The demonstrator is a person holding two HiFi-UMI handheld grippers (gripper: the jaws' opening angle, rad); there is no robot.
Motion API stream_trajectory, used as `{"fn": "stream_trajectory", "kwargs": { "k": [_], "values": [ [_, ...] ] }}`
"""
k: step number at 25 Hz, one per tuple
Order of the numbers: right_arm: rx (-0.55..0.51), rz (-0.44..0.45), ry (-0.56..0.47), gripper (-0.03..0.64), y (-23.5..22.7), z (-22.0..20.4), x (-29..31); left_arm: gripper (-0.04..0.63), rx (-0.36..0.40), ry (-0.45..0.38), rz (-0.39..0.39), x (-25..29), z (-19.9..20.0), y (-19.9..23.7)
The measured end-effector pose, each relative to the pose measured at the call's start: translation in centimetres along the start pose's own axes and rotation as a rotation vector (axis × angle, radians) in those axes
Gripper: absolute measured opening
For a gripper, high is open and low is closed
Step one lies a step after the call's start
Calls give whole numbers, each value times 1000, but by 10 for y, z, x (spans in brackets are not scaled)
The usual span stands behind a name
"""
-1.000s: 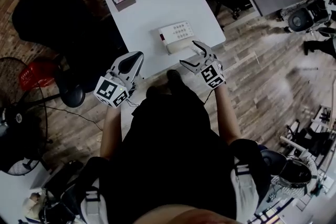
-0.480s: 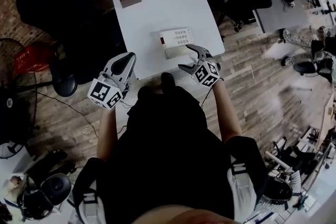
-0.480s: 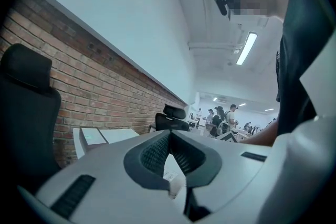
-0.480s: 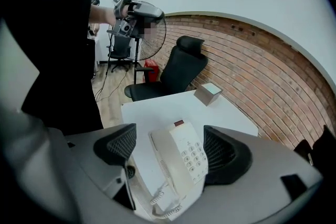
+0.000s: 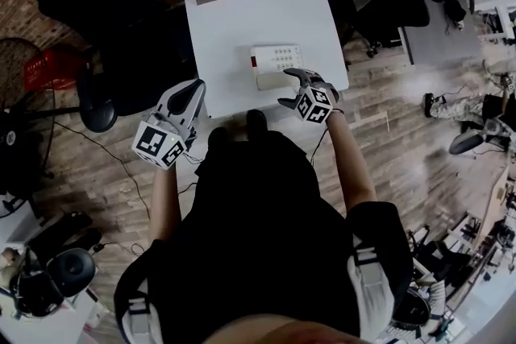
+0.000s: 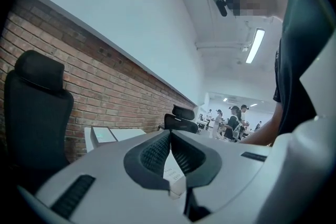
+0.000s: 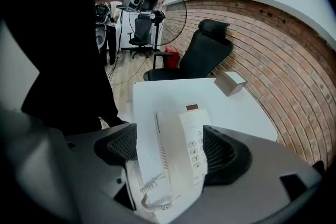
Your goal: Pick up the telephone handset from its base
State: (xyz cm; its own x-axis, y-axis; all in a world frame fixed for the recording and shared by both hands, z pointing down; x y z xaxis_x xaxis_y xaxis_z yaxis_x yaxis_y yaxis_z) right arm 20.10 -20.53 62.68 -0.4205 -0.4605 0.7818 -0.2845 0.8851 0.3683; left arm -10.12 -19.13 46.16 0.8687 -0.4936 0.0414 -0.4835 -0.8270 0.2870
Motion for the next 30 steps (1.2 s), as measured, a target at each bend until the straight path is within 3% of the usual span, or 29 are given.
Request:
{"fn": "stream_trajectory", "kwargs": {
  "k": [18, 30],
  "values": [
    [-126, 187, 73, 371, -11, -34, 50, 23, -24, -10, 116, -11, -5, -9],
    [-134, 217, 89, 332, -10, -46, 67, 23, -24, 1, 145, -17, -5, -13]
  ]
}}
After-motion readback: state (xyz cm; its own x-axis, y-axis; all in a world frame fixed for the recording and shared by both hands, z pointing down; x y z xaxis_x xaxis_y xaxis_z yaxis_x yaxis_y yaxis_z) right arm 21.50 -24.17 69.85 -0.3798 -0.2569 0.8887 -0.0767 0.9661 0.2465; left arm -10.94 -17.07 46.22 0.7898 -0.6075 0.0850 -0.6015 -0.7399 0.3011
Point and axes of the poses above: the fingertips, and each gripper's own axes: x forward along the fingers, y to its left, z out of its top, the point moved 7 cm from there along -x, backward along the fingers, and after that the axes turned 12 degrees about -z, right-handed, at the moved point
